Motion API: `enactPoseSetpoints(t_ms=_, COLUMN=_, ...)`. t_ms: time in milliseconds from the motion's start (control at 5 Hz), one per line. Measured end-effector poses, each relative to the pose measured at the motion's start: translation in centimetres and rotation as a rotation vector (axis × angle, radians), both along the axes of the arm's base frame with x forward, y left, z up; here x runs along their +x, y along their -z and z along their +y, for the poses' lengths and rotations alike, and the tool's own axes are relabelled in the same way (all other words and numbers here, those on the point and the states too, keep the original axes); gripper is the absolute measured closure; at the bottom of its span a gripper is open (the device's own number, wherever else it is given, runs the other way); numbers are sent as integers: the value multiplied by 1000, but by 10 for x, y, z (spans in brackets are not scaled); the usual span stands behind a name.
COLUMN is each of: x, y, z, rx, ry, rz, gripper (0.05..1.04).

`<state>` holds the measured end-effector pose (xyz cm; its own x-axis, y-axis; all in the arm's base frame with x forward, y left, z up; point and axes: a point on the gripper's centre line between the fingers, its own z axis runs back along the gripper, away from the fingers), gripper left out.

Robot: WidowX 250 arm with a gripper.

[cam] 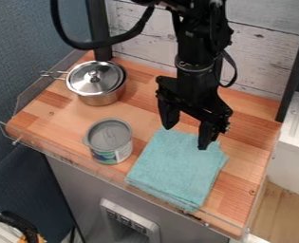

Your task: Move the can to the left upper side of the table

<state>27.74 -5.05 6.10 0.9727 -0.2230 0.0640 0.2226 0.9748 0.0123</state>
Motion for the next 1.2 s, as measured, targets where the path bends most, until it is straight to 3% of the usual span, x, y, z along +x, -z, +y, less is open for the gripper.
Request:
enactPoseSetpoints(t_ms=200, x=-4, y=6, z=1, rx=4, ry=-5, rz=24, gripper=82)
enactPoseSetpoints(t_ms=400, x=-21, y=7, z=33, rx=11, ry=-62, rz=41, gripper=82)
enactPoseSetpoints(t_ms=600, x=-42, y=-2, z=63, rx=30, ry=-93, rz=5, gripper=82)
enactPoseSetpoints(t_ms=800, x=-70, y=-4, z=96, rx=84, ry=-133, rz=7, gripper=82)
enactPoseSetpoints(t_ms=1000, x=-85, y=2, z=123, rx=94, ry=-207, rz=44, gripper=82)
enactPoseSetpoints(t_ms=1200, x=-85, y=20, z=131, rx=117, ry=-234, rz=106, gripper=82)
